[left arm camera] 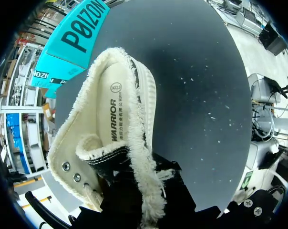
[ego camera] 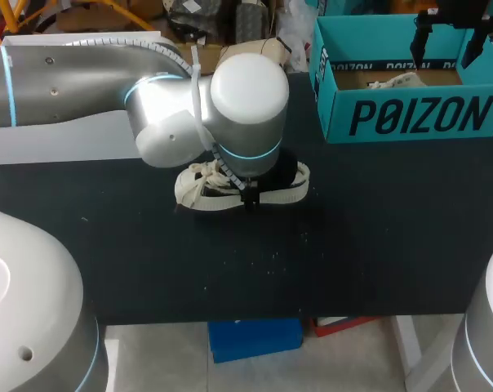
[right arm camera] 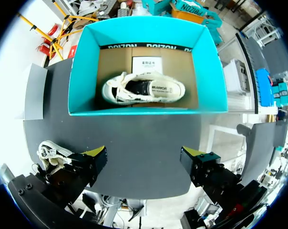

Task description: Take the shoe out of the shoebox, open the shoe tongue, remove and reinsert the insole, then place the shoe into the shoebox

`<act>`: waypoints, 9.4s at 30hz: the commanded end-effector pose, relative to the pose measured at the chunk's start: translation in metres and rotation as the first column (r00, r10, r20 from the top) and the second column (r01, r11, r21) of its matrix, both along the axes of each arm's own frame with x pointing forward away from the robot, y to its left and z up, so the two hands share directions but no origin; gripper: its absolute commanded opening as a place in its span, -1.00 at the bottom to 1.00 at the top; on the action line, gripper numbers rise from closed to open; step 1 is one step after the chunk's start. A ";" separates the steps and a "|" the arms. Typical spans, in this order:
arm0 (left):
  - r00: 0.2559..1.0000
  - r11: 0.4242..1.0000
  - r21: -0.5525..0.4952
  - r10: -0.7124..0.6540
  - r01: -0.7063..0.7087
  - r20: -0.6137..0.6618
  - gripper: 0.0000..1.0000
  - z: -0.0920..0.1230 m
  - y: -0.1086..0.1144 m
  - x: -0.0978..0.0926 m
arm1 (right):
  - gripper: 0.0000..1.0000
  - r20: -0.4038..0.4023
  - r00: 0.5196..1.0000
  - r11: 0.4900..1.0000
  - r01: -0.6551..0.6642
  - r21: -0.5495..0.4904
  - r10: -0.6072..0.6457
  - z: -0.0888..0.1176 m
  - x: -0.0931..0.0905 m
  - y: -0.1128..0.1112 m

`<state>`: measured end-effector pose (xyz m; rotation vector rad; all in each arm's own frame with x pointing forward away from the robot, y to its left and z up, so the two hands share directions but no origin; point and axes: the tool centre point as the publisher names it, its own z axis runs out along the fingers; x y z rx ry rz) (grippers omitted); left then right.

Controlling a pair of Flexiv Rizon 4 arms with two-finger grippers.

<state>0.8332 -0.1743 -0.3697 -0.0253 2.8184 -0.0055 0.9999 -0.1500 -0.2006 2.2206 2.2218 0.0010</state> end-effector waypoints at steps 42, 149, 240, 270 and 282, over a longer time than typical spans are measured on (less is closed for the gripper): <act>0.969 0.867 -0.496 -0.161 0.049 -0.187 1.00 0.105 0.133 -0.012 | 1.00 0.000 1.000 1.000 0.000 0.000 0.000 0.000 0.000 0.000; 0.963 0.865 -0.500 -0.174 0.049 -0.206 1.00 0.102 0.147 -0.016 | 1.00 0.613 -0.134 -0.037 -0.985 -0.168 0.779 -0.151 -0.147 0.254; 0.946 0.963 -0.090 0.230 -0.255 -0.227 1.00 0.106 0.141 0.003 | -1.00 0.779 0.044 0.067 -0.998 0.002 0.626 -0.239 -0.128 0.301; 0.349 0.372 0.019 0.885 -0.928 -0.307 1.00 0.084 0.115 0.010 | -1.00 0.779 0.044 0.067 -0.998 0.002 0.626 -0.239 -0.128 0.301; 0.180 0.185 0.006 0.961 -0.983 -0.209 1.00 0.068 0.093 0.007 | -1.00 0.779 0.044 0.067 -0.998 0.002 0.626 -0.239 -0.128 0.301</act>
